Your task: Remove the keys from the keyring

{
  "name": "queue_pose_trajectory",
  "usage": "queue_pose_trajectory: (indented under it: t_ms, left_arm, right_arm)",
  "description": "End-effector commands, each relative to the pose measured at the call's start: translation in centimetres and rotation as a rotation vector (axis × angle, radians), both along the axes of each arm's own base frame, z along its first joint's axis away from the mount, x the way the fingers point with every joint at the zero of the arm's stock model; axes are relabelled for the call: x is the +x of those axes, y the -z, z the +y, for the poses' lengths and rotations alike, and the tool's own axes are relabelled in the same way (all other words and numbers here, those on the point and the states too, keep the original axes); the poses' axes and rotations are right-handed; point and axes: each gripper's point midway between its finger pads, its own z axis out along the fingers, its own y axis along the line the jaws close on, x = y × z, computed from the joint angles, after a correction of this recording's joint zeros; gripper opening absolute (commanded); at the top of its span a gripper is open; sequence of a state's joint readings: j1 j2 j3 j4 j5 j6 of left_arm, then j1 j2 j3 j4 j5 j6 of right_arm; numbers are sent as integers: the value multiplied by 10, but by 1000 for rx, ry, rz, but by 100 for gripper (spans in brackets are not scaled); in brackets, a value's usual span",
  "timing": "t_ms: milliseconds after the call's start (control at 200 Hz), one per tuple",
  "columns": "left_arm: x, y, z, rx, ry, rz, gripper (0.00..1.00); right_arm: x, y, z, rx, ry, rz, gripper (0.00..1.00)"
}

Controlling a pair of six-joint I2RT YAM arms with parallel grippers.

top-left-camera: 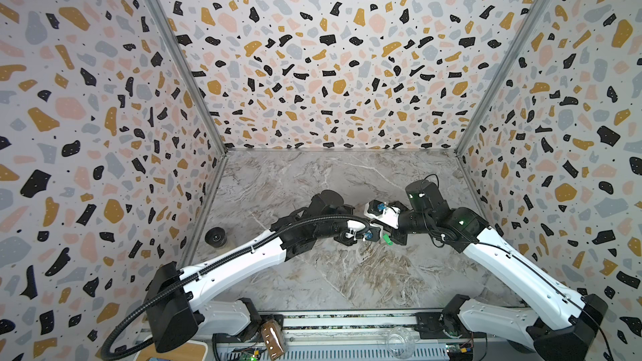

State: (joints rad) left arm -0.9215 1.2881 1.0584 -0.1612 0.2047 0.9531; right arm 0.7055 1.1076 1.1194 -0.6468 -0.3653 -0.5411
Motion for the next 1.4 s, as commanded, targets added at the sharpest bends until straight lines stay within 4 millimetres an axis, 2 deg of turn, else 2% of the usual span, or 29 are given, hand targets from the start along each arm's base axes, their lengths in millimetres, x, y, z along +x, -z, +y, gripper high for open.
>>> queue_pose_trajectory:
  t_ms: [0, 105, 225, 400, 496, 636, 1066, 1191, 1397]
  left_arm:
    - [6, -13, -6, -31, -15, -19, 1]
    - [5, -11, -6, -30, -18, -3, 0]
    - [3, -8, -6, -29, -5, 26, 0]
    - [-1, -26, -2, -147, 63, 96, 0]
    - [-5, -45, 2, -256, 117, 139, 0]
    - [-12, -64, 8, -364, 201, 193, 0]
    - [-25, -78, 10, -515, 309, 283, 0]
    - [-25, -81, 11, -544, 312, 290, 0]
    - [-25, -87, 12, -592, 301, 298, 0]
  right_arm:
    - [-6, -29, 10, 68, -47, -74, 1]
    - [-4, -35, 10, 79, -38, -108, 5]
    - [-1, -43, 3, 82, -10, -166, 19]
    - [7, -56, -20, 65, 90, -291, 32]
    - [5, -63, -27, 77, 107, -319, 33]
    - [0, -62, -30, 101, 117, -319, 33]
    - [-11, -83, -13, 229, 39, -311, 34]
    - [-16, -81, -11, 241, 21, -283, 34]
    - [-13, -73, -20, 223, 83, -264, 35]
